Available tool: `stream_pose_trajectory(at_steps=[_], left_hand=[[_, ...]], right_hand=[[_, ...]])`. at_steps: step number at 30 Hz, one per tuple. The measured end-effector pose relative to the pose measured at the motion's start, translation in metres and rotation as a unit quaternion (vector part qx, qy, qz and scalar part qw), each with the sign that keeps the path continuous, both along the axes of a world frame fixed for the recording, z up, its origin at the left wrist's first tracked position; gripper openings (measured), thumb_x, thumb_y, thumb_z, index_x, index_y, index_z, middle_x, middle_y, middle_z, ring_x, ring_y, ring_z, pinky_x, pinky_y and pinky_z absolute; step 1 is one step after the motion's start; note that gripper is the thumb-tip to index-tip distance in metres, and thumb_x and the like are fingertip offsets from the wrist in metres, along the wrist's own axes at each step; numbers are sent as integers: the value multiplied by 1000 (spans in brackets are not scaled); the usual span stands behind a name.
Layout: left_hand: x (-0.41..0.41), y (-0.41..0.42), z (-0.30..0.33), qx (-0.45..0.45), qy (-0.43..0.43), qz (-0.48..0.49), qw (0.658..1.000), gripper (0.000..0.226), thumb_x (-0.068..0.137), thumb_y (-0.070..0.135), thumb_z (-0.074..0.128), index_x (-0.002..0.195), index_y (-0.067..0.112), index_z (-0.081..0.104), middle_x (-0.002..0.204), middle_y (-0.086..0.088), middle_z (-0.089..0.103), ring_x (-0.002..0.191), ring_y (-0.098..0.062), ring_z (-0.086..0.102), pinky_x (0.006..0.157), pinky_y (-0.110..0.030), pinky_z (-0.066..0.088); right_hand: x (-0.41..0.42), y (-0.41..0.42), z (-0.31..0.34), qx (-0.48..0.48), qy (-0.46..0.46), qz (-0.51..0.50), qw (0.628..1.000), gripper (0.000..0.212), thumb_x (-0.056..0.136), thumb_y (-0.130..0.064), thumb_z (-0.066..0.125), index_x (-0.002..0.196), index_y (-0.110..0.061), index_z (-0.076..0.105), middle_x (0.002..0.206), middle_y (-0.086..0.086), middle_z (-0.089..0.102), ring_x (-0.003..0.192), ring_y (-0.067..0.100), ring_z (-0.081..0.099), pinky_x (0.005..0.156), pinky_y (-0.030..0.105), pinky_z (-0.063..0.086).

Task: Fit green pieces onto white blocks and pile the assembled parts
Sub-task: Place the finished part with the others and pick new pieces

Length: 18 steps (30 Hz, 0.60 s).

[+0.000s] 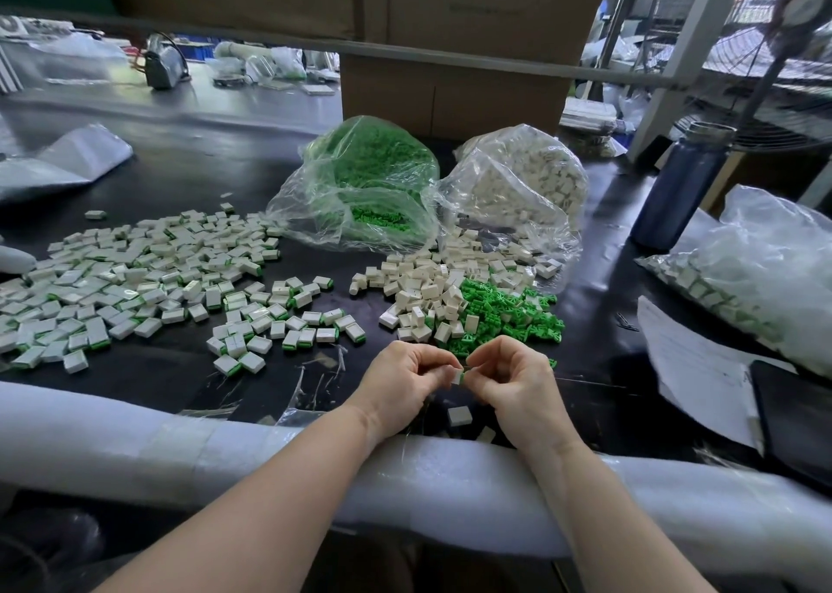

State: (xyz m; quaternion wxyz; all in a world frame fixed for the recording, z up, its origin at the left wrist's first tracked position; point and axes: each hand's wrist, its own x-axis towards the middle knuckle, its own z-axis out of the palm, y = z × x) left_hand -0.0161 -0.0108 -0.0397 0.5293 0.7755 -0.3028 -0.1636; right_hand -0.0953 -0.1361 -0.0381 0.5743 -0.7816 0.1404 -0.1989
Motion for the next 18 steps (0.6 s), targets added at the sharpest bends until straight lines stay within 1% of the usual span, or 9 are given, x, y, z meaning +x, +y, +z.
stream_pose_trajectory(at_steps=[3, 11, 18], left_hand=[[0, -1, 0, 14, -9, -5, 1000, 9, 87, 12, 63, 90, 14, 72, 68, 14, 62, 61, 4, 52, 72, -14, 42], [0, -1, 0, 16, -26, -11, 999, 9, 86, 10, 64, 87, 13, 72, 67, 14, 60, 63, 2, 53, 74, -17, 43], [0, 0, 0, 15, -35, -26, 999, 9, 86, 9, 64, 88, 11, 72, 67, 15, 59, 64, 3, 54, 73, -15, 42]], right_hand=[[-1, -1, -1, 2, 5, 4, 1000, 24, 73, 8, 70, 69, -13, 60, 59, 3, 58, 54, 9, 52, 51, 18, 45], [-1, -2, -2, 2, 10, 12, 1000, 27, 71, 9, 72, 66, -15, 60, 60, -2, 60, 55, 4, 54, 53, 18, 47], [-2, -3, -2, 6, 9, 21, 1000, 26, 71, 8, 72, 67, -15, 60, 61, 0, 61, 57, 7, 55, 55, 19, 48]])
